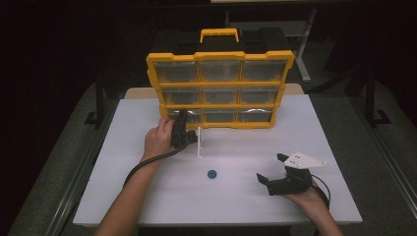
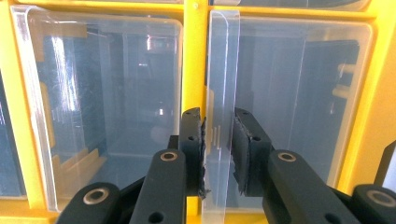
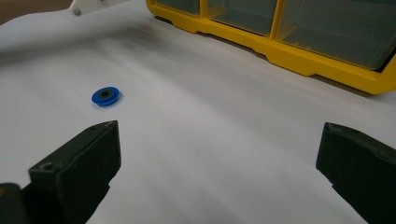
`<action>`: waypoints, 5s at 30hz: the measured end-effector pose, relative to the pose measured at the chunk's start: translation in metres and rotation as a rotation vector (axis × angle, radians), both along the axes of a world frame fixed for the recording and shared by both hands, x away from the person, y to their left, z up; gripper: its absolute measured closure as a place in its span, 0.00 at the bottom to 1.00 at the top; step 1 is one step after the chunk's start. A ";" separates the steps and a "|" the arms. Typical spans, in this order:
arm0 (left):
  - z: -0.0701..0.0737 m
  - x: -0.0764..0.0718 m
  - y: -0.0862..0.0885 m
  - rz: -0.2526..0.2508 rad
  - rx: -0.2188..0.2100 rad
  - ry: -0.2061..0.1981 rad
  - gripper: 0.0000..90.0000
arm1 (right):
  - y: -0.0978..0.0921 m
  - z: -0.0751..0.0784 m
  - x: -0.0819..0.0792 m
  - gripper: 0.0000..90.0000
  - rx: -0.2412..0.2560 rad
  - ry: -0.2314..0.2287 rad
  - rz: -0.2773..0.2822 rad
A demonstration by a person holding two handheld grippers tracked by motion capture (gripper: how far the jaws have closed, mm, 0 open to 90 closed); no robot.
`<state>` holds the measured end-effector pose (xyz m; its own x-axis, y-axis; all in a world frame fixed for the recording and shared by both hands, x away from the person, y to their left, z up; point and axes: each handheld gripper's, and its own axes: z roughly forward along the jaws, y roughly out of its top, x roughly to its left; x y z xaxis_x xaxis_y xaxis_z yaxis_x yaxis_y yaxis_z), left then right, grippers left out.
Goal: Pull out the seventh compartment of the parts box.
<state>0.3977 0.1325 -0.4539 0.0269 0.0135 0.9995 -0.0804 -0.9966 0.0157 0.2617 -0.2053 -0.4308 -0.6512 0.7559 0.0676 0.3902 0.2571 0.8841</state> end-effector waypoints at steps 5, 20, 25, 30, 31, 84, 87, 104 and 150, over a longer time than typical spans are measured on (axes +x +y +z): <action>0.000 0.000 0.000 0.002 0.001 0.002 0.85 | 0.000 0.000 0.000 0.00 0.001 0.000 -0.001; -0.001 0.000 -0.001 0.003 0.005 0.003 0.87 | 0.000 0.000 0.000 0.00 0.001 0.000 -0.001; -0.001 -0.001 0.000 0.000 0.004 0.003 0.87 | 0.000 0.000 0.000 0.00 0.002 0.000 -0.002; 0.000 -0.002 0.000 0.000 0.007 0.005 0.87 | 0.000 0.000 0.000 0.00 -0.001 0.000 0.000; 0.000 -0.002 0.000 -0.002 0.005 0.005 0.87 | 0.000 0.000 0.000 0.00 -0.001 -0.001 0.000; 0.002 -0.023 0.001 -0.010 -0.002 0.027 0.87 | 0.000 0.000 0.000 0.00 -0.006 -0.001 0.000; 0.003 -0.026 0.001 -0.006 0.005 0.033 0.87 | 0.000 0.000 0.000 0.00 -0.003 -0.001 -0.001; 0.004 -0.032 0.001 -0.003 0.004 0.039 0.87 | -0.002 0.000 0.000 0.00 0.000 -0.003 -0.007; 0.005 -0.060 0.003 -0.018 -0.004 0.055 0.87 | -0.003 0.001 0.000 0.00 0.000 -0.013 -0.006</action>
<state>0.3375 0.1354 -0.4485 0.0818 0.0164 0.9965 -0.0977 -0.9949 0.0244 0.2615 -0.2086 -0.4299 -0.6477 0.7596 0.0591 0.3799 0.2547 0.8893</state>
